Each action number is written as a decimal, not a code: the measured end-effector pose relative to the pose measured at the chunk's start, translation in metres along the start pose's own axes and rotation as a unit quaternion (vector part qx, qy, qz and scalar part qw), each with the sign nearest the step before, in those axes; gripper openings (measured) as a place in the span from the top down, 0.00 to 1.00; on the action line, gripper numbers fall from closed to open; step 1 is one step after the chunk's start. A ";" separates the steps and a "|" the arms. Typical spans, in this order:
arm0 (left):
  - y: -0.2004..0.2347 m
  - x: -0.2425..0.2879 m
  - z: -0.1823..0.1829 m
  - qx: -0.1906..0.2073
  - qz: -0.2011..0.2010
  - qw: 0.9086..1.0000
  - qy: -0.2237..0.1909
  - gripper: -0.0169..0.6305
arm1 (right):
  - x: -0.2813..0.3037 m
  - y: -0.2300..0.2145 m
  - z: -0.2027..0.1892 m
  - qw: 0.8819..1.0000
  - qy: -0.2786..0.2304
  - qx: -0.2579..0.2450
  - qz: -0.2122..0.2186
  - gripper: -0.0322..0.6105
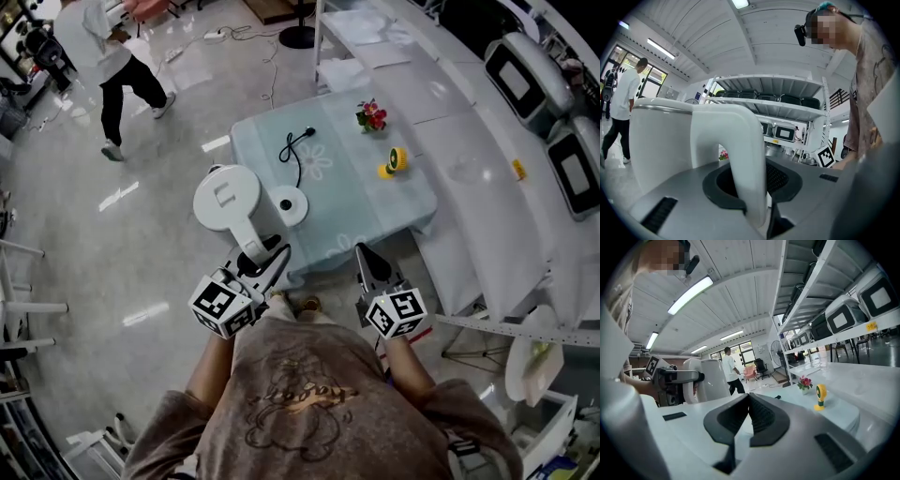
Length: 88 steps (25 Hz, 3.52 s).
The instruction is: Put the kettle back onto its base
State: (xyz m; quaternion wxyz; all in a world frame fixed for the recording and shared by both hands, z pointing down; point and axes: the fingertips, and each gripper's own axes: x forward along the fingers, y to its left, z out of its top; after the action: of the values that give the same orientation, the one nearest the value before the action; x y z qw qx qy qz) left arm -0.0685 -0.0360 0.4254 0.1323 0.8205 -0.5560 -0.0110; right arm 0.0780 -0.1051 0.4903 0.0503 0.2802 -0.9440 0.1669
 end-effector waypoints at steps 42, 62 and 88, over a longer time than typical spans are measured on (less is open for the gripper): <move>0.103 0.149 -0.093 0.003 -0.088 0.994 0.069 0.79 | 0.002 -0.077 -0.006 0.985 0.035 0.025 -0.168 0.95; 0.096 0.145 -0.124 0.047 -0.105 0.989 0.091 0.79 | 0.002 -0.066 -0.020 0.984 0.051 0.023 -0.171 0.95; 0.071 0.132 -0.167 0.101 -0.112 0.980 0.131 0.79 | 0.002 -0.051 -0.040 0.987 0.065 0.019 -0.146 0.95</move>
State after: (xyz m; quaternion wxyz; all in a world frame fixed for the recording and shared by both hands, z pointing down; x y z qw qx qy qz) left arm -0.0555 -0.1474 0.6196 0.1181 0.8809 -0.4369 0.1386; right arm 0.1044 -0.1321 0.5426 0.1302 0.4042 -0.8844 0.1937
